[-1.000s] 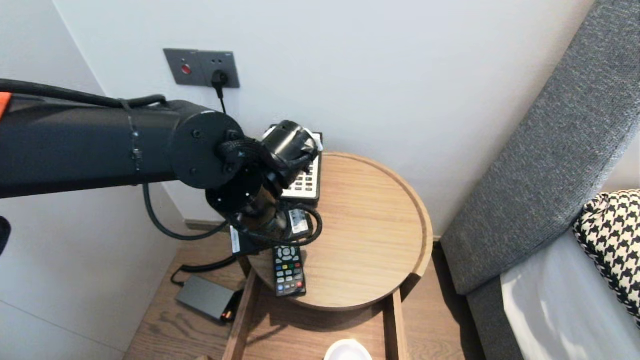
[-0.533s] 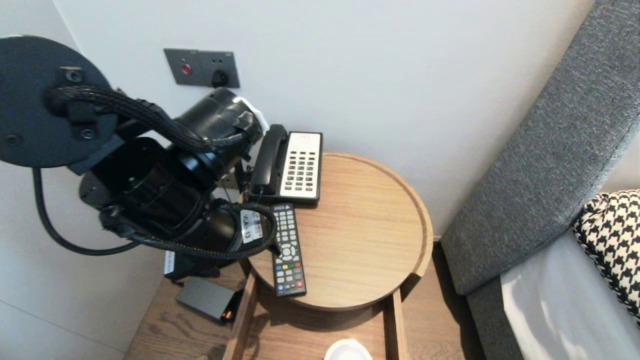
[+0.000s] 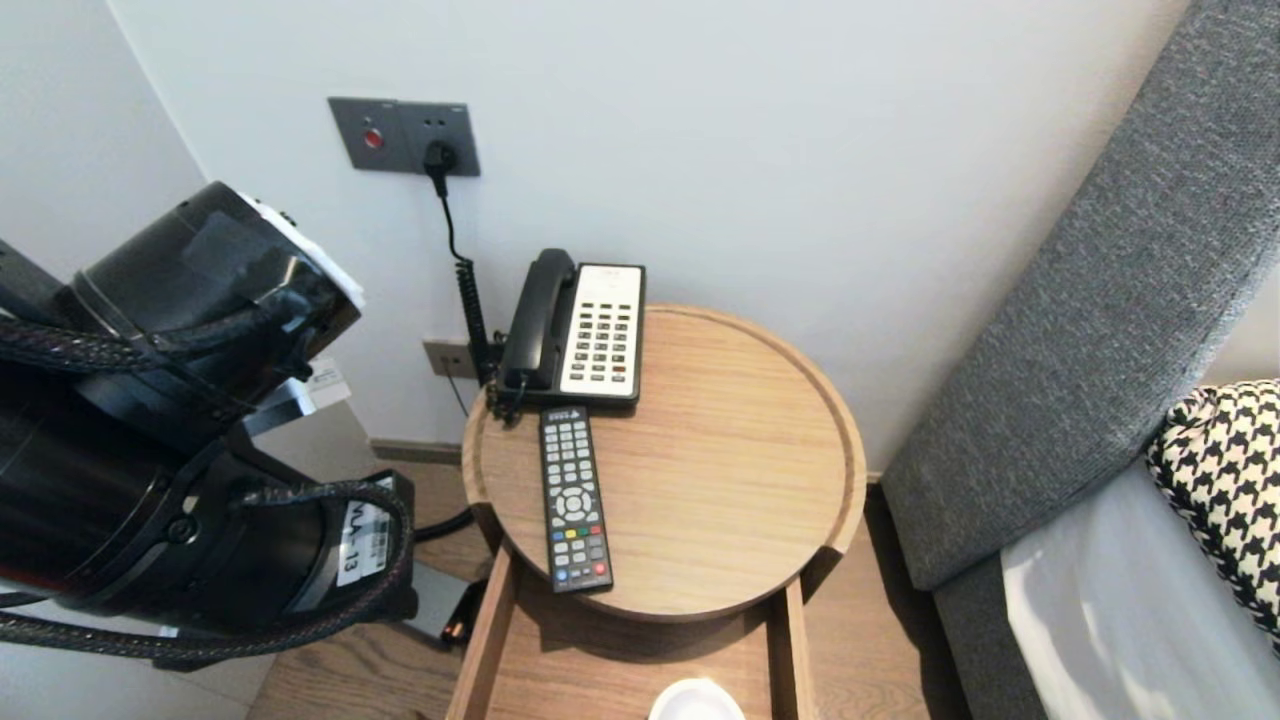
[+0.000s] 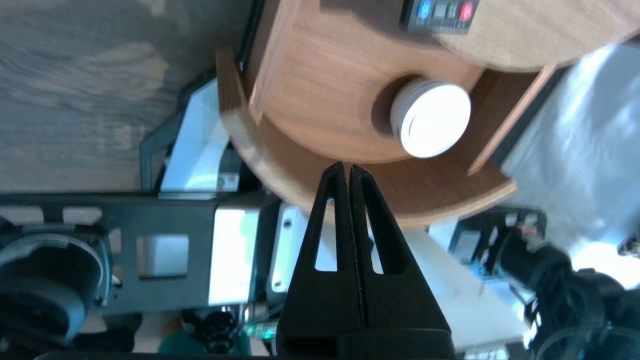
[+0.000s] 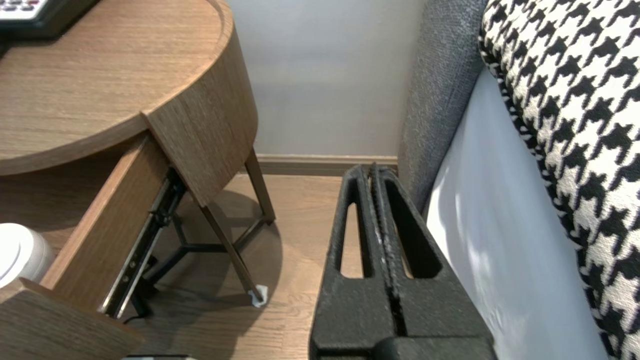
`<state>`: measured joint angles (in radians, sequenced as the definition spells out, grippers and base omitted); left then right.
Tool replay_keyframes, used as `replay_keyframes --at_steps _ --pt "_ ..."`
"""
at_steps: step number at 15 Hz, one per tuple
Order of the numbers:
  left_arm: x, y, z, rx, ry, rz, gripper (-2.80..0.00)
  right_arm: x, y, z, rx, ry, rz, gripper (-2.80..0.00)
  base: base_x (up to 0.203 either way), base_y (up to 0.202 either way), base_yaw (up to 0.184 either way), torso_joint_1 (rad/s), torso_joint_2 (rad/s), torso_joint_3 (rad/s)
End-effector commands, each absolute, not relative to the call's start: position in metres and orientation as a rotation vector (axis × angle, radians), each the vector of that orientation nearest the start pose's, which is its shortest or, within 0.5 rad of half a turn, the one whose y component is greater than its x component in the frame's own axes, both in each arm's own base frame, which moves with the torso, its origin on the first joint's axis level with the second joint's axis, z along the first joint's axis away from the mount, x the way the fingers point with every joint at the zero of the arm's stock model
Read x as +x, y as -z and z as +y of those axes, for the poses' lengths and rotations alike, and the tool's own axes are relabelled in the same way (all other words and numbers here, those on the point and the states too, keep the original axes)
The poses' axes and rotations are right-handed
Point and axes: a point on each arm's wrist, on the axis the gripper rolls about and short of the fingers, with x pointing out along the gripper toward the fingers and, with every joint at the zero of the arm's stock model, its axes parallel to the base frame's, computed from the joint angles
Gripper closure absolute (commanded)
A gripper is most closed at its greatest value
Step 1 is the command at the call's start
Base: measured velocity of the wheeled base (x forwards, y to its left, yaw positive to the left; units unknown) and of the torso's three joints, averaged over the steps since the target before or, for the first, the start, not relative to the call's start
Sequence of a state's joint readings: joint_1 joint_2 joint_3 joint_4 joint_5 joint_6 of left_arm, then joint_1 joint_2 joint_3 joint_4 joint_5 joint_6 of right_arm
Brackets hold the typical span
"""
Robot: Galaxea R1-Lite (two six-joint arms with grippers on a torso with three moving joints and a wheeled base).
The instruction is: Take the remote control out of the drawer one by one and place them on the table
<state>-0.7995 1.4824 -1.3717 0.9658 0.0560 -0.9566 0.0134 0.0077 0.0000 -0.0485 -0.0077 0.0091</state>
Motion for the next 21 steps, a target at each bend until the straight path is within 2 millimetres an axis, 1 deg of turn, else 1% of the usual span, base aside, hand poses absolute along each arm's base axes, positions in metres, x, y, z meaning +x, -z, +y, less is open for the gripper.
replay_keyframes --at_steps 1,3,7,12,14,16,18,21 --pt "0.132 -0.268 -0.136 -0.395 0.144 1.186 0.0 -0.02 -0.074 0.0 0.009 -0.006 -0.015 0.0 0.0 0.0 0.0 0.0 0.0 0.0" --pt "0.13 -0.268 -0.135 -0.392 0.143 1.19 0.0 -0.02 -0.074 0.0 0.009 -0.006 -0.015 0.0 0.0 0.0 0.0 0.0 0.0 0.0" --pt "0.123 -0.262 -0.144 -0.334 0.178 1.226 0.0 -0.02 -0.074 0.0 0.009 -0.006 -0.015 0.0 0.0 0.0 0.0 0.0 0.0 0.0" --pt "0.115 -0.252 -0.168 -0.235 0.24 1.275 0.0 -0.02 -0.074 0.0 0.009 -0.006 -0.015 0.0 0.0 0.0 0.0 0.0 0.0 0.0" --pt "0.112 -0.245 -0.181 -0.184 0.265 1.3 0.0 -0.02 -0.074 0.0 0.009 -0.006 -0.015 0.0 0.0 0.0 0.0 0.0 0.0 0.0" --pt "0.104 -0.239 -0.195 -0.126 0.297 1.324 0.0 -0.02 -0.074 0.0 0.009 -0.006 -0.015 0.0 0.0 0.0 0.0 0.0 0.0 0.0" --pt "0.098 -0.24 -0.198 -0.11 0.321 1.326 0.0 -0.02 -0.074 0.0 0.009 -0.006 -0.015 0.0 0.0 0.0 0.0 0.0 0.0 0.0" --pt "0.097 -0.241 -0.196 -0.113 0.327 1.324 0.0 -0.02 -0.074 0.0 0.009 -0.006 -0.015 0.0 0.0 0.0 0.0 0.0 0.0 0.0"
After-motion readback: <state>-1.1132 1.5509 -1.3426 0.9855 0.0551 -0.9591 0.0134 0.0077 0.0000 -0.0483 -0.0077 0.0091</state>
